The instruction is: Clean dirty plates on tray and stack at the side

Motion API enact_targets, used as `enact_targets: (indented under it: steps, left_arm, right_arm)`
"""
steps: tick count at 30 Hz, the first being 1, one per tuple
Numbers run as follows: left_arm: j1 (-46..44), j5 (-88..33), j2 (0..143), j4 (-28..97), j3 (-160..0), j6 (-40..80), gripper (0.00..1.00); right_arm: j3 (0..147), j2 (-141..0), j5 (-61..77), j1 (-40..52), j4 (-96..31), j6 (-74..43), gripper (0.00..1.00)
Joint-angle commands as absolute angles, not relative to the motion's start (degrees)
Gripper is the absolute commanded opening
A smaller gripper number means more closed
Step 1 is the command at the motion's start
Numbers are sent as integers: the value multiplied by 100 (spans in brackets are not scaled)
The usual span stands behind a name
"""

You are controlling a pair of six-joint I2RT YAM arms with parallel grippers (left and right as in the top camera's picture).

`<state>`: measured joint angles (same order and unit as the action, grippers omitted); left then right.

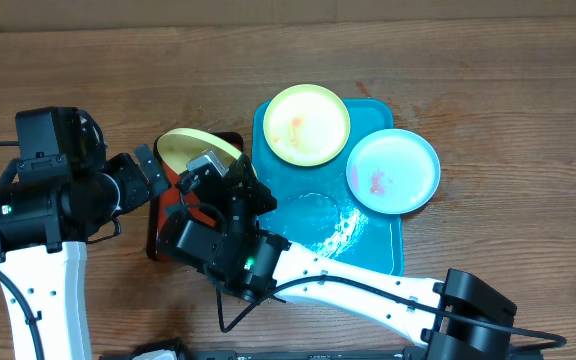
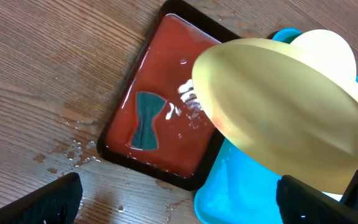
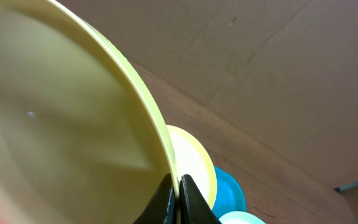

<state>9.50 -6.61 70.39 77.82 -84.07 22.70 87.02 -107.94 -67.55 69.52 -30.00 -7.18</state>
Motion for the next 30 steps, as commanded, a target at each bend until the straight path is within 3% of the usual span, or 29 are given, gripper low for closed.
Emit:
enact_targets:
  steps: [1,18,21,24,28,30]
  left_arm:
    - [982,-556,7006,7776,-8534,2226,100]
    - [982,-556,7006,7776,-8534,2226,100]
    - [982,-556,7006,7776,-8534,2226,100]
    - [982,-556,7006,7776,-8534,2224,100]
    - [982,-556,7006,7776,-8534,2226,100]
    - [982,-556,7006,7776,-8534,2226,100]
  right_arm:
    - [8809,-10783,-6897,6976,-2958,-722,4]
    - [8809,-10783,-6945,6919,-2915,-753,4]
    - [8809,-10783,-6307,6871,-2904,-1004,4]
    - [8809,-10792,-7343,6823,-2504,-493,4]
    - [8809,-10796,-7334,6866,-2394,-12,4]
    - [8809,-10803,-7612,6799,-2239,-303,4]
